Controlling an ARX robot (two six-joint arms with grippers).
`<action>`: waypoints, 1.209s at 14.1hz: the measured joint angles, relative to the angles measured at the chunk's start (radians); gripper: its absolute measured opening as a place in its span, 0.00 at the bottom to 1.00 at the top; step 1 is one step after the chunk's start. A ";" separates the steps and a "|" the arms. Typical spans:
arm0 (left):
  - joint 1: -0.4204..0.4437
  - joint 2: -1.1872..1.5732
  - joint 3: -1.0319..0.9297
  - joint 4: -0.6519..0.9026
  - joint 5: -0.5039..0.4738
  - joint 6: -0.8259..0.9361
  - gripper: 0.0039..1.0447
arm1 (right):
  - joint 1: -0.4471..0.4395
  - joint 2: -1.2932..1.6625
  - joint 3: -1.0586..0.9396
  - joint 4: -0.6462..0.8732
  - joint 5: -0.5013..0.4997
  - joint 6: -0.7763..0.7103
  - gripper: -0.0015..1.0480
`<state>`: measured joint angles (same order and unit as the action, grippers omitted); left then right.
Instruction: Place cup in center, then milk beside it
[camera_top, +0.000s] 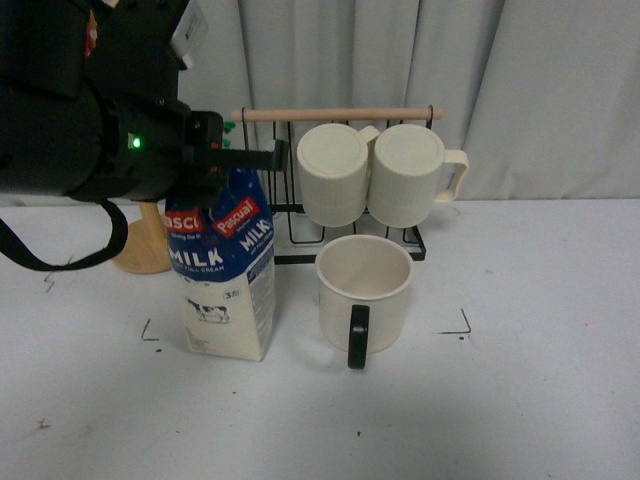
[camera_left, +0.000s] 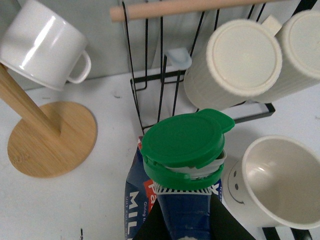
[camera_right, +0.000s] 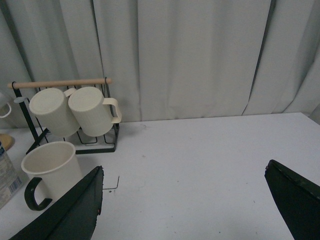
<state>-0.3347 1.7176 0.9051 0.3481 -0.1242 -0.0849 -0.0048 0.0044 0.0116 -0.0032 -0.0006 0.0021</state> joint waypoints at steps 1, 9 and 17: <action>-0.003 0.011 0.000 0.005 -0.010 -0.014 0.03 | 0.000 0.000 0.000 0.000 0.000 0.000 0.94; -0.042 0.030 0.006 0.020 -0.072 -0.082 0.03 | 0.000 0.000 0.000 0.000 0.000 0.000 0.94; -0.060 0.027 0.021 0.013 -0.049 -0.195 0.43 | 0.000 0.000 0.000 0.000 0.000 0.000 0.94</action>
<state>-0.3943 1.7447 0.9260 0.3607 -0.1734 -0.2798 -0.0048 0.0044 0.0116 -0.0032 -0.0006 0.0021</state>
